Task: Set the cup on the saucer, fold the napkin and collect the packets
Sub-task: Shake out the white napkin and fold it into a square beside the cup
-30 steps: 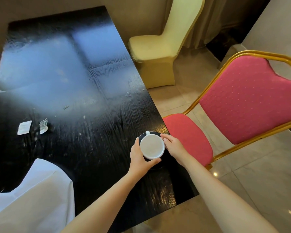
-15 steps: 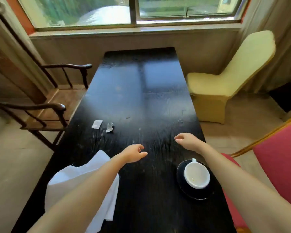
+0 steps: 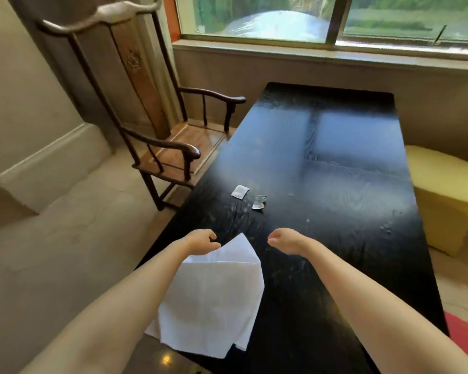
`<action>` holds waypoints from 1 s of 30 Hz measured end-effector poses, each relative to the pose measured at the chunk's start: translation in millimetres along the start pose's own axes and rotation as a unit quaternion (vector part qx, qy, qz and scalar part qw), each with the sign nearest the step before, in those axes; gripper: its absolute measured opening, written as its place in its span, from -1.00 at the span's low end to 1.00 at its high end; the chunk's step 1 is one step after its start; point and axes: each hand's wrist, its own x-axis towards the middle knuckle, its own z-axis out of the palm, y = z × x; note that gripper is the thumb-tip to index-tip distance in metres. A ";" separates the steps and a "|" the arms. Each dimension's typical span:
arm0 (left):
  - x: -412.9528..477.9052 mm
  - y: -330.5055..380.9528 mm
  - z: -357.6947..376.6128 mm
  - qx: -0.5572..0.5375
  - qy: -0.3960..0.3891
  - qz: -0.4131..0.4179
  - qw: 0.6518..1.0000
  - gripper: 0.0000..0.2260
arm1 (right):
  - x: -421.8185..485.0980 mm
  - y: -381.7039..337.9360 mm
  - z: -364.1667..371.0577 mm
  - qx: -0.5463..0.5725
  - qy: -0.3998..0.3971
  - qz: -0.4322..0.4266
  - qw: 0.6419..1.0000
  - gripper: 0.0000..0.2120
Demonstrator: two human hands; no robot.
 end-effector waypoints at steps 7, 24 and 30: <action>21.5 -64.3 4.1 0.024 -0.031 -0.024 0.999 -0.53 | 47.6 -29.1 49.3 -0.032 -0.037 0.054 0.997 -0.68; 79.3 -115.6 10.9 -0.190 -0.089 -0.011 0.978 -0.51 | 86.3 -76.6 94.6 -0.208 -0.065 0.056 0.974 -0.74; 71.5 -86.0 -24.4 -0.291 -0.136 0.110 0.941 -0.81 | 67.4 -62.0 55.0 -0.086 -0.063 0.069 0.992 -0.70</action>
